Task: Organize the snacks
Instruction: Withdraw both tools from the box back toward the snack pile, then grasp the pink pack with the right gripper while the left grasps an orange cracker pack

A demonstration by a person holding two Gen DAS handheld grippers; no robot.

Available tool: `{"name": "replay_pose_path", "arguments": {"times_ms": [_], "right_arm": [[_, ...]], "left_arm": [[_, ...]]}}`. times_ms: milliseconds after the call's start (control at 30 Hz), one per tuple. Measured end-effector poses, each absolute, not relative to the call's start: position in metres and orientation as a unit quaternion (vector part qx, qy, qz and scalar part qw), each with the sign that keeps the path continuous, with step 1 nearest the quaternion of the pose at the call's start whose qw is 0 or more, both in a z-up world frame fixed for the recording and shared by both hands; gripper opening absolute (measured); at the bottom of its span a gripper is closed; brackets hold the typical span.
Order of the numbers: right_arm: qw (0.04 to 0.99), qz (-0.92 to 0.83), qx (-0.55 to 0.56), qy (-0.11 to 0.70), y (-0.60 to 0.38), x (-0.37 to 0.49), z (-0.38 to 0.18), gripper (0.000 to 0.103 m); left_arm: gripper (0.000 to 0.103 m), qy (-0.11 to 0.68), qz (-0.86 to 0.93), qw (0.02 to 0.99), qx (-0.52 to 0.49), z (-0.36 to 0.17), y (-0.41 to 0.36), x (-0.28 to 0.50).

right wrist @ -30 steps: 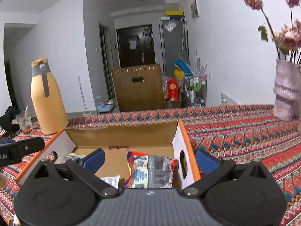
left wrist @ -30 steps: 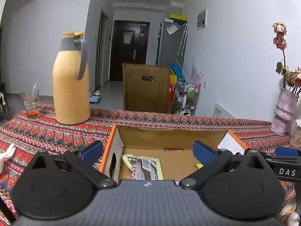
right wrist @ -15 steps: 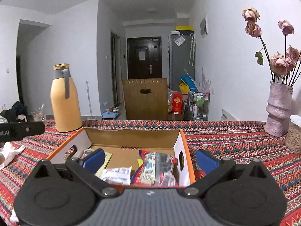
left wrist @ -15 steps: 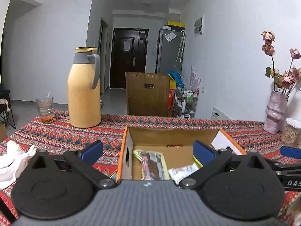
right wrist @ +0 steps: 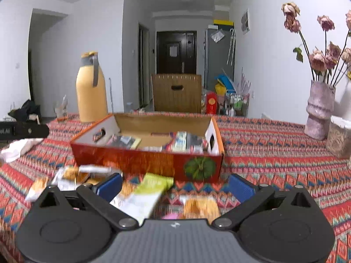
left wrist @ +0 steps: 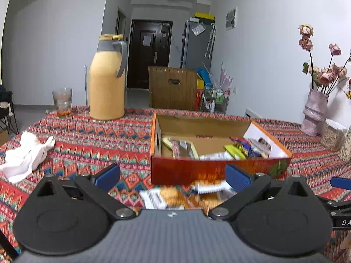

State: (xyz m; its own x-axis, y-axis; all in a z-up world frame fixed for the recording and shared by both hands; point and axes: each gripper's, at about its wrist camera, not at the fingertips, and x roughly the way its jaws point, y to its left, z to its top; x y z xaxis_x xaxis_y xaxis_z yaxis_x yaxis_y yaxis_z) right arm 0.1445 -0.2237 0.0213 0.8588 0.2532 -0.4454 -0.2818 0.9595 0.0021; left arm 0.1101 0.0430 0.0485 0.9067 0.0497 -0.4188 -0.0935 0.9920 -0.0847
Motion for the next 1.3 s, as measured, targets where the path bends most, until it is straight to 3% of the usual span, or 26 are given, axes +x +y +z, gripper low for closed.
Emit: {"name": "replay_pose_path", "arguments": {"times_ms": [533, 700, 867, 933, 1033, 1300], "right_arm": [[0.934, 0.150, -0.069, 0.317, -0.220, 0.144, -0.032, 0.101], [0.923, 0.157, -0.056, 0.346, -0.211, 0.162, -0.042, 0.082], [0.923, 0.161, -0.059, 0.345, -0.209, 0.162, -0.045, 0.081], [0.922, 0.166, -0.060, 0.344, -0.209, 0.161, -0.045, 0.076], [0.922, 0.179, -0.061, 0.339, -0.207, 0.157, -0.044, 0.061], [0.932, 0.163, -0.042, 0.321, -0.211, 0.140, -0.041, 0.061]], "left_arm": [[0.103, 0.270, 0.029, 0.960, -0.065, 0.006, 0.046, 0.089], [0.103, 0.275, 0.030, 0.959, -0.068, 0.004, 0.049, 0.088], [0.103, 0.279, 0.029, 0.957, -0.074, 0.001, 0.050, 0.087], [0.103, 0.279, 0.027, 0.957, -0.074, 0.000, 0.048, 0.087], [0.103, 0.278, 0.023, 0.957, -0.073, 0.001, 0.046, 0.085], [0.103, 0.279, 0.023, 0.957, -0.078, 0.001, 0.043, 0.080]]}}
